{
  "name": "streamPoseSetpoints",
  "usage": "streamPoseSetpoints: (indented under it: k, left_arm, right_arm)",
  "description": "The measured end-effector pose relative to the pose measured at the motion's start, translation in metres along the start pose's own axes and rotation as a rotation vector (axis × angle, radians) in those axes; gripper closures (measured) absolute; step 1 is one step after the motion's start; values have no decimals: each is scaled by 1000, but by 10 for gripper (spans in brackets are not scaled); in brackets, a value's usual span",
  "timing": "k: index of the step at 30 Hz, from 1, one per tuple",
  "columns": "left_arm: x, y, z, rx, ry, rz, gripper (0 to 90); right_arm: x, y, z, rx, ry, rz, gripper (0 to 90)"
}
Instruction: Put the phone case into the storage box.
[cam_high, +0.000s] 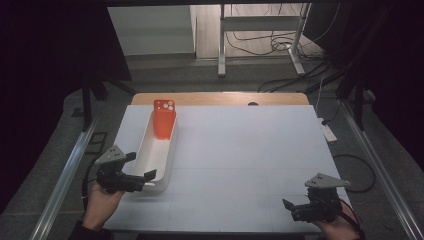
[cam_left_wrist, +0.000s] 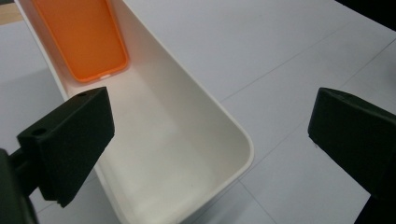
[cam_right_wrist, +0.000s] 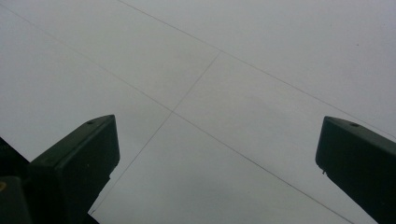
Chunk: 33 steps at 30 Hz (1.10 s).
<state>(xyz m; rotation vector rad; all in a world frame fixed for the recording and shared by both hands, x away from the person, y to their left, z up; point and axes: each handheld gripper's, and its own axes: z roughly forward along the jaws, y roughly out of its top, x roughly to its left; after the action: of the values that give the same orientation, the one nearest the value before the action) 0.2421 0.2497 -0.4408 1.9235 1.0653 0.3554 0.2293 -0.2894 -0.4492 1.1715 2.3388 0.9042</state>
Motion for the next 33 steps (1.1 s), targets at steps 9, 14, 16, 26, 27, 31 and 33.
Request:
streamPoseSetpoints:
  k: [9, 14, 16, 26, 27, 31, 33]
  left_arm:
    - [-4, -8, -8, 7, 17, 5, 12]
    - [-5, -13, -13, 5, 27, 1, 12]
    - [-5, -15, -14, 7, 33, 1, 12]
    - [-6, -29, -22, 22, 46, -12, 12]
    - [-6, -29, -22, 22, 46, -12, 12]
    - [-5, -33, -24, 26, 55, -19, 12]
    - [-5, -36, -26, 32, 57, -25, 12]
  right_arm:
    - [0, 0, 0, 2, -1, 2, 0]
    - [0, 0, 0, 4, -4, 1, 0]
    - [0, 0, 0, 4, -4, 1, 0]
    - [0, 0, 0, 5, -6, 2, 0]
    - [0, 0, 0, 5, -6, 2, 0]
    - [0, 0, 0, 5, -6, 2, 0]
    - [0, 0, 0, 5, -6, 2, 0]
